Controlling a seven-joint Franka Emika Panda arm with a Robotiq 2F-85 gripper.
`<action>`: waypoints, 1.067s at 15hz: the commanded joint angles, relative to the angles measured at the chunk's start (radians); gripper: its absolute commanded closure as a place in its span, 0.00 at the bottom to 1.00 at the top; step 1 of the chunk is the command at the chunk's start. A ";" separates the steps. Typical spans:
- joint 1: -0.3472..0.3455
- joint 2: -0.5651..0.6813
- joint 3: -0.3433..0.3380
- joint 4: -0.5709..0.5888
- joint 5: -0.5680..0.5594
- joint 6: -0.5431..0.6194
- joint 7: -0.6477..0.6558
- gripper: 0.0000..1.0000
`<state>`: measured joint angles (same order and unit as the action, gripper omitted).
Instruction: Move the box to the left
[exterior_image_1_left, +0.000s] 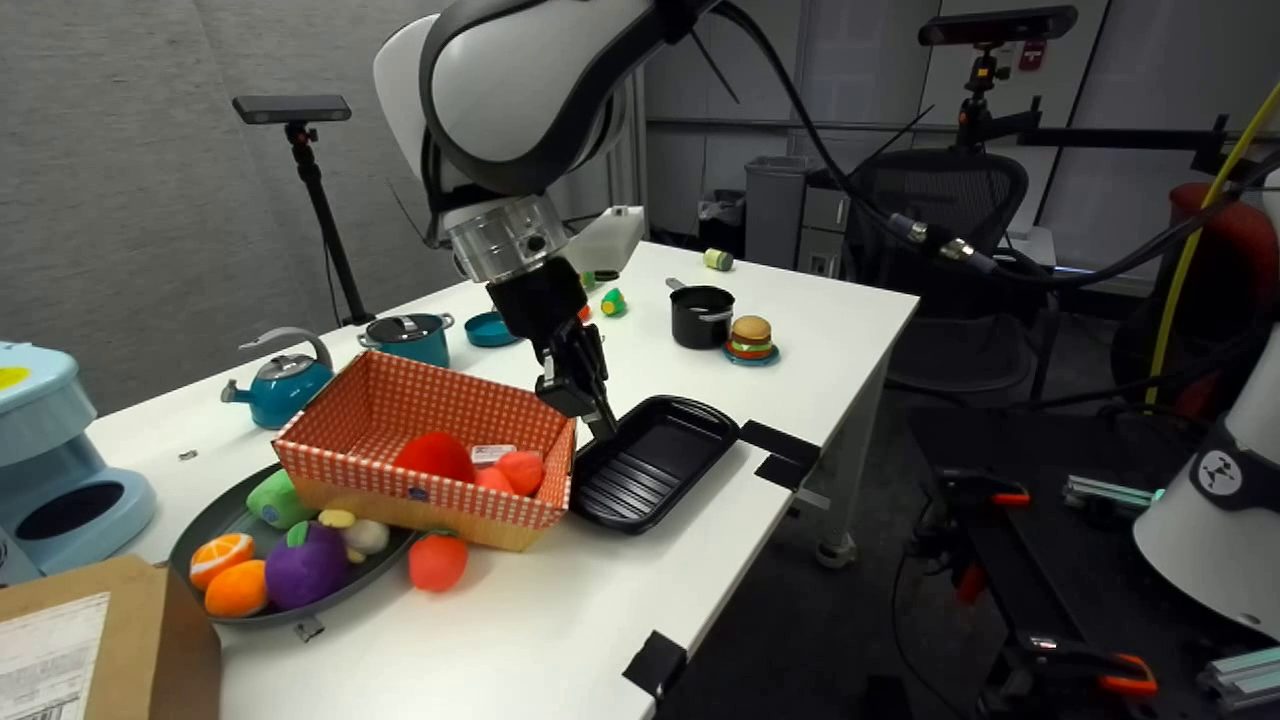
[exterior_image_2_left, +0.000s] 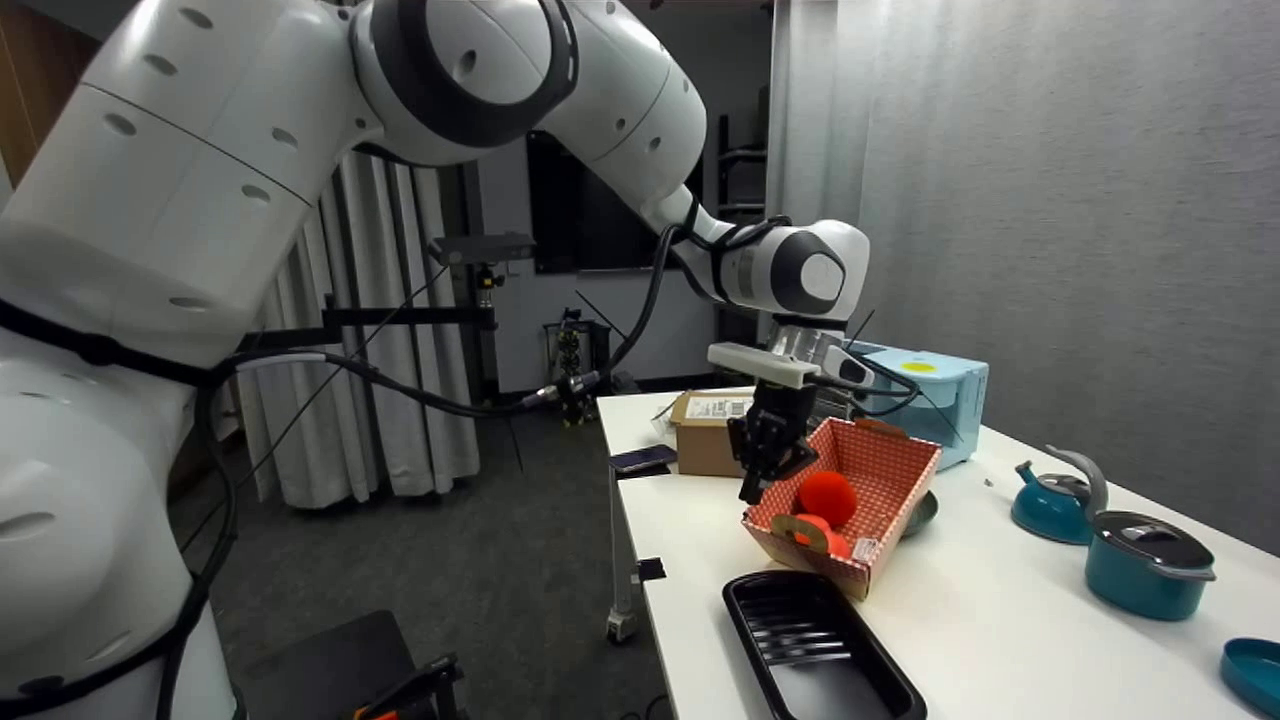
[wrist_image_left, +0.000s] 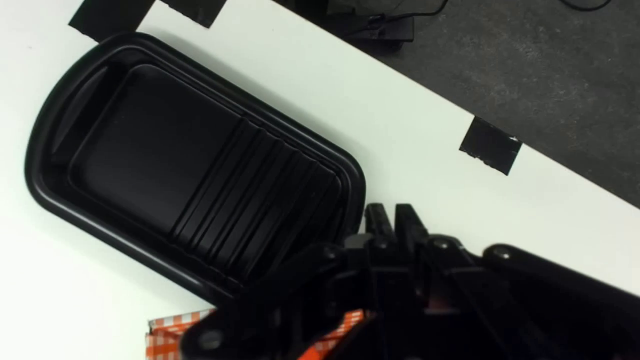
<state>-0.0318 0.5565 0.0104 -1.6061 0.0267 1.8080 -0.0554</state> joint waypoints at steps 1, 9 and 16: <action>0.046 -0.096 -0.001 -0.062 -0.037 -0.011 0.042 0.57; 0.138 -0.266 -0.002 -0.172 -0.185 -0.011 0.156 0.00; 0.134 -0.462 -0.008 -0.322 -0.394 0.006 0.304 0.00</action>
<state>0.0974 0.2097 0.0088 -1.8280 -0.2945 1.8032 0.1729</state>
